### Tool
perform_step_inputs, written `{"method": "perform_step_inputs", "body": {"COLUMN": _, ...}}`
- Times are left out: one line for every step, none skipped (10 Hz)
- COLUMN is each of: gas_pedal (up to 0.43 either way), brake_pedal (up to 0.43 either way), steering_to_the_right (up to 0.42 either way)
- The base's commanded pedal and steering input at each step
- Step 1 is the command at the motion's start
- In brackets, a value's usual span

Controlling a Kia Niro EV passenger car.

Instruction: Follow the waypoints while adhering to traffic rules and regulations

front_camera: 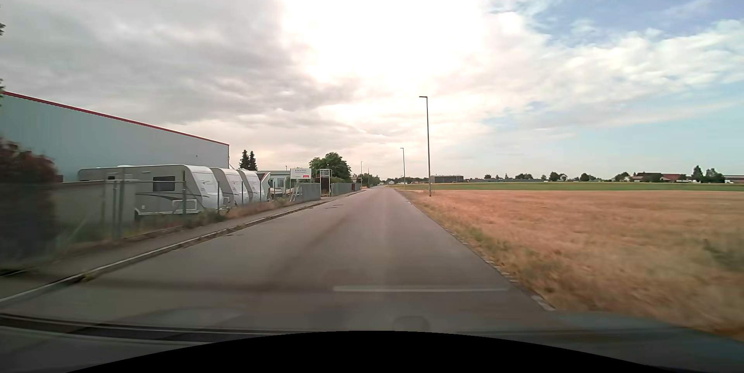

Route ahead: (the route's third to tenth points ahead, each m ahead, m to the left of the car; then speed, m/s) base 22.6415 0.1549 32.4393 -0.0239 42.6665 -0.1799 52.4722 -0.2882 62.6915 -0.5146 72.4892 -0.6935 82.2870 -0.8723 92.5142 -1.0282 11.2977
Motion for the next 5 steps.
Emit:
{"method": "perform_step_inputs", "body": {"gas_pedal": 0.110, "brake_pedal": 0.000, "steering_to_the_right": -0.003}}
{"method": "perform_step_inputs", "body": {"gas_pedal": 0.110, "brake_pedal": 0.000, "steering_to_the_right": -0.003}}
{"method": "perform_step_inputs", "body": {"gas_pedal": 0.110, "brake_pedal": 0.000, "steering_to_the_right": -0.003}}
{"method": "perform_step_inputs", "body": {"gas_pedal": 0.110, "brake_pedal": 0.000, "steering_to_the_right": -0.003}}
{"method": "perform_step_inputs", "body": {"gas_pedal": 0.110, "brake_pedal": 0.000, "steering_to_the_right": -0.002}}
